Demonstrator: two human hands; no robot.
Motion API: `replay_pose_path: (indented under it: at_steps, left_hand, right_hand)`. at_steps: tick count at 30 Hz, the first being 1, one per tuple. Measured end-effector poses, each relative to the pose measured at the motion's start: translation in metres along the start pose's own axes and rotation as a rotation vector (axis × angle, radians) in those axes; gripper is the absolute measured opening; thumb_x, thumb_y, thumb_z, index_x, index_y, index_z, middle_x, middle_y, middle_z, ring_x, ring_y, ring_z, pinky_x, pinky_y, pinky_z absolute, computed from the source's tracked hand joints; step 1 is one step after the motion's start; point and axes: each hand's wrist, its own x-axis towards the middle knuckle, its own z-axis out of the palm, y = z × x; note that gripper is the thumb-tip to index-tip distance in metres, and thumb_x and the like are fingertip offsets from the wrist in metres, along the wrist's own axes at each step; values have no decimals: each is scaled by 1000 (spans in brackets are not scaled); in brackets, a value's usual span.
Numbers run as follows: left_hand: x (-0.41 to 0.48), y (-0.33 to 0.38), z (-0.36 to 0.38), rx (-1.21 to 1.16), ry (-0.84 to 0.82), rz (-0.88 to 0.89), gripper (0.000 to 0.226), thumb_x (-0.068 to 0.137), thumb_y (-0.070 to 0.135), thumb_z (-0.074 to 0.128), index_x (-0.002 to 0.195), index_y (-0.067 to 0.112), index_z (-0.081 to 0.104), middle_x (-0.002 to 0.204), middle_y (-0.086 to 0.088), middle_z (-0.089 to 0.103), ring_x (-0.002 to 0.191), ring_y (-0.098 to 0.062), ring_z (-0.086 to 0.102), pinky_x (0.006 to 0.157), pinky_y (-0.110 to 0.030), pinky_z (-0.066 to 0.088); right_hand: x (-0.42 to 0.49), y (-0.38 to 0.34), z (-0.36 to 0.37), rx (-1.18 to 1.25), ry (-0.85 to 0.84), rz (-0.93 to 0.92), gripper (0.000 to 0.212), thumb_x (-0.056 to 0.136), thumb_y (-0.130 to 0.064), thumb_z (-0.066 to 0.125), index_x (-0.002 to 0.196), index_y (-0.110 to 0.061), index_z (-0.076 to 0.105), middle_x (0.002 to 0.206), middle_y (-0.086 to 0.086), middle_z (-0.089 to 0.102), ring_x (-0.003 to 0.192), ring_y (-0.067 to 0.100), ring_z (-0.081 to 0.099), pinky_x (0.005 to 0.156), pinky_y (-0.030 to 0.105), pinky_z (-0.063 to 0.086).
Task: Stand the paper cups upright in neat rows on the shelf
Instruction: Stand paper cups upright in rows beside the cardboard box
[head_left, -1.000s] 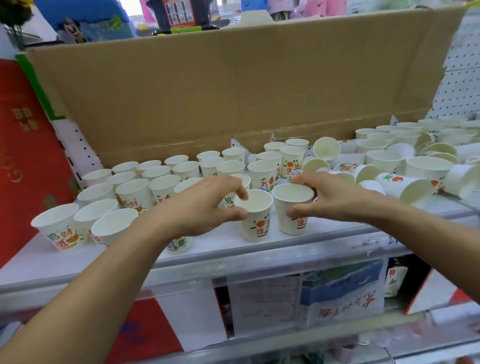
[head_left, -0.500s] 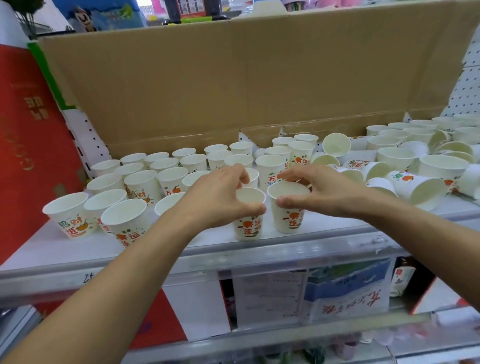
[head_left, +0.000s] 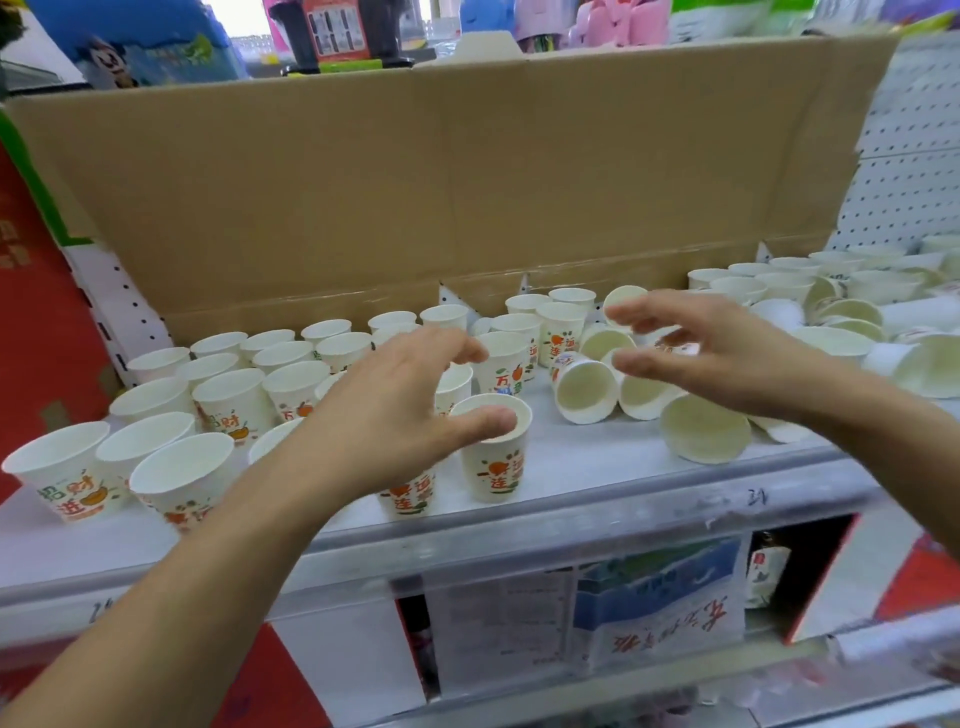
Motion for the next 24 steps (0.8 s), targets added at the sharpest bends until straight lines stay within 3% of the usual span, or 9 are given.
replay_pose_path:
  at_steps: [4, 10, 14, 16, 19, 22, 24]
  left_hand:
    - [52, 35, 22, 58, -35, 112, 45, 84, 53, 61, 124, 32, 56, 123, 14, 59, 111, -8, 54, 91, -36, 47]
    - [130, 56, 67, 443, -133, 68, 34, 81, 39, 71, 111, 24, 66, 104, 3, 67, 94, -23, 62, 73, -34, 51]
    - [148, 57, 82, 626, -68, 69, 13, 82, 16, 64, 93, 22, 68, 91, 1, 67, 77, -24, 61, 58, -28, 37]
    - [152, 55, 81, 641, -20, 56, 16, 81, 12, 59, 90, 21, 69, 87, 0, 66, 73, -26, 58, 56, -27, 33]
    - [159, 48, 71, 577, 15, -18, 18, 84, 18, 57, 93, 24, 72, 90, 0, 68, 81, -28, 63, 51, -24, 27]
    - [166, 38, 58, 479, -108, -67, 17, 86, 25, 60, 96, 30, 72, 97, 5, 69, 85, -23, 61, 51, -24, 32]
    - [167, 32, 55, 419, -228, -65, 17, 87, 27, 64, 99, 33, 72, 101, 7, 69, 90, -19, 60, 57, -26, 40]
  right_hand:
    - [3, 38, -27, -199, -27, 30, 37, 85, -30, 68, 121, -29, 61, 115, -14, 62, 100, 1, 55, 81, 20, 41]
    - [39, 60, -19, -655, -154, -50, 33, 79, -47, 68, 111, -38, 63, 107, -16, 64, 104, 11, 53, 85, 30, 36]
    - [58, 76, -7, -773, -199, -143, 21, 81, -46, 61, 99, -37, 64, 96, -13, 65, 93, 13, 54, 87, 30, 36]
    - [64, 83, -2, -787, -204, -153, 16, 84, -40, 55, 96, -34, 63, 93, -8, 65, 92, 19, 56, 88, 33, 40]
    - [73, 84, -6, -649, -98, -145, 9, 85, -30, 54, 84, -30, 64, 84, -4, 65, 82, 24, 57, 72, 31, 40]
    - [83, 80, -13, -472, -112, -40, 11, 83, -28, 58, 73, -31, 61, 72, -10, 57, 75, 21, 57, 62, 28, 42]
    - [89, 77, -14, -423, -185, 31, 10, 81, -24, 60, 74, -24, 67, 67, -9, 62, 66, 18, 63, 58, 28, 48]
